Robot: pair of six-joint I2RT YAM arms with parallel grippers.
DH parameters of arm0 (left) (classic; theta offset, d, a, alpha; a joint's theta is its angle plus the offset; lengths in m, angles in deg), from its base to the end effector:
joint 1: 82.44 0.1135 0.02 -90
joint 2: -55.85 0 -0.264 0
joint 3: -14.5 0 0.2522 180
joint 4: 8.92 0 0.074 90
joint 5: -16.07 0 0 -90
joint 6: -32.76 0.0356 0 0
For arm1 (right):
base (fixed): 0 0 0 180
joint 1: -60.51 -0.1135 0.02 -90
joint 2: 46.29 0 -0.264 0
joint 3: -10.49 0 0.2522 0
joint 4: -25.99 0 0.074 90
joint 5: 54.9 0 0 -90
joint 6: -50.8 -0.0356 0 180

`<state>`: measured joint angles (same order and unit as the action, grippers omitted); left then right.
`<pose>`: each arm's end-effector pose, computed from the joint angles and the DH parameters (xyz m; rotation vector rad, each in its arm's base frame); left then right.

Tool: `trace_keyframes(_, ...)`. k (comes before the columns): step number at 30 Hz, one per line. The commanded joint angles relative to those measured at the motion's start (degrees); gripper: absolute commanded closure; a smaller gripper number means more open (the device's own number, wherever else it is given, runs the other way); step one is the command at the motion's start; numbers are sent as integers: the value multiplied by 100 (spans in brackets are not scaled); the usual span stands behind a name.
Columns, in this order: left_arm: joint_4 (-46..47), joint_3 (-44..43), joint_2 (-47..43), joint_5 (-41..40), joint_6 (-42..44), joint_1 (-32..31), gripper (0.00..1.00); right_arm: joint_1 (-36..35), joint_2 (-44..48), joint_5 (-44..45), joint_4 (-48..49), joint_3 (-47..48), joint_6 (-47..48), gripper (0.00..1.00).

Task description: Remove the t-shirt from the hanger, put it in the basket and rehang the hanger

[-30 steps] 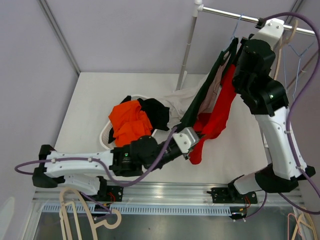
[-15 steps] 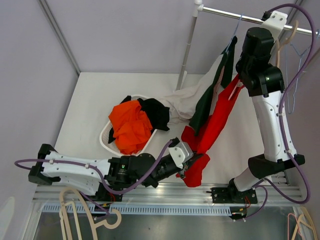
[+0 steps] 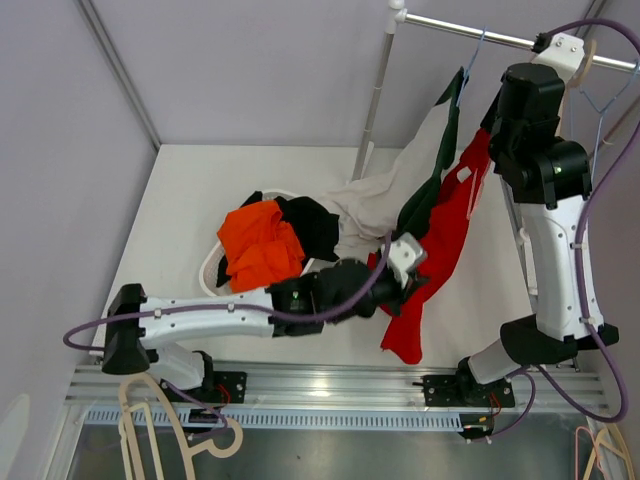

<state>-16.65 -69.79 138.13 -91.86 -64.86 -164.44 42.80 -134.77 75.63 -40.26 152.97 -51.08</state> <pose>0.0587 -0.3390 0.3732 0.8502 1.5297 -0.9109 0.2547 0.0571 0.5600 0.4108 1.6902 -0.2519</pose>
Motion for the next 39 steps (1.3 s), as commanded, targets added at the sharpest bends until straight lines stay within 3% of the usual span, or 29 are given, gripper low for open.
trace_keyframes(1, -536, -979, 216, 1045, -809, 971, 99, -57, 507, -510, -349, 240, -323, 100)
trace_keyframes(3, -1040, -1733, 507, 1511, -1048, 1325, 99, -13, 752, -1045, -543, 188, -429, 100)
trace_keyframes(7, -1122, -1957, 938, 1697, -1251, 1739, 99, 268, 956, -1952, -815, 82, -543, 100)
trace_keyframes(13, -1297, -2045, 1475, 2276, -1505, 1731, 99, 339, 956, -1638, -781, 65, -378, 100)
trace_keyframes(16, -990, -1580, 1134, 2558, -1436, 1626, 99, 374, 921, -1145, -62, -224, -35, 100)
trace_keyframes(19, -664, -999, 415, 1955, -894, 1153, 99, 584, 834, -1249, 579, -409, 159, 100)
trace_keyframes(22, -1109, -1226, 61, 1610, -514, 914, 99, 655, 597, -1311, 985, -357, 387, 100)
trace_keyframes(27, -1664, -1903, -405, 1969, -276, 1168, 99, 655, 289, -1329, 1653, -146, 756, 100)
trace_keyframes(32, -2193, -2815, -870, 1891, -64, 2098, 99, 664, 86, -1417, 2190, -102, 1162, 100)
trace_keyframes(39, -2009, -3793, -627, 2609, -669, 4662, 99, 726, -204, -1250, 2620, -102, 1513, 100)
